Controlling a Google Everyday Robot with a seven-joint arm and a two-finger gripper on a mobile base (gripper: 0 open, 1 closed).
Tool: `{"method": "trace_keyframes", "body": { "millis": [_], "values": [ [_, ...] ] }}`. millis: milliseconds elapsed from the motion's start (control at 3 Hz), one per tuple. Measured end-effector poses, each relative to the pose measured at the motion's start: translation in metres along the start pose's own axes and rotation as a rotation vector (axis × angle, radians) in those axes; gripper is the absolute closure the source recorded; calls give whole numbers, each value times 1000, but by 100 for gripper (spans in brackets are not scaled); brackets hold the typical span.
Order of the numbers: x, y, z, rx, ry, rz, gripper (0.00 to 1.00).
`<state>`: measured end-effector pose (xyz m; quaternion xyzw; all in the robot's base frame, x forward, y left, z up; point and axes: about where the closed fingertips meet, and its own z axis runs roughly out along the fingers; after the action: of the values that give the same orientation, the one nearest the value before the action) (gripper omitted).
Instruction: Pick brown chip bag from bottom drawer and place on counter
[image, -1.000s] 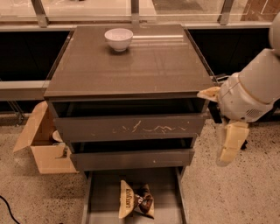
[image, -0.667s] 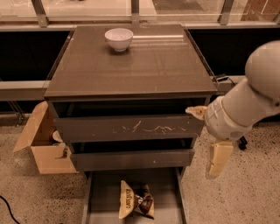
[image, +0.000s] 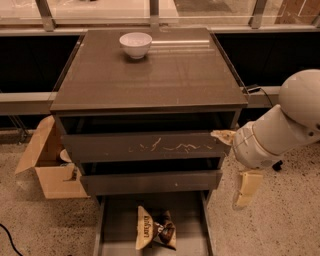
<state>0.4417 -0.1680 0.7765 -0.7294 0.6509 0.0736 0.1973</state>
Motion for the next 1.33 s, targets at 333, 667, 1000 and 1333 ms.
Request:
{"method": "trace_keyframes", "body": {
  "millis": [333,667,1000,1333],
  "values": [
    [3,0,11,-15,-7,6,0],
    [12,5,48,-20,-44,17,0],
    [19,7,90,9,-104,30,0],
    [22,7,125,44,-182,38,0]
  ]
}}
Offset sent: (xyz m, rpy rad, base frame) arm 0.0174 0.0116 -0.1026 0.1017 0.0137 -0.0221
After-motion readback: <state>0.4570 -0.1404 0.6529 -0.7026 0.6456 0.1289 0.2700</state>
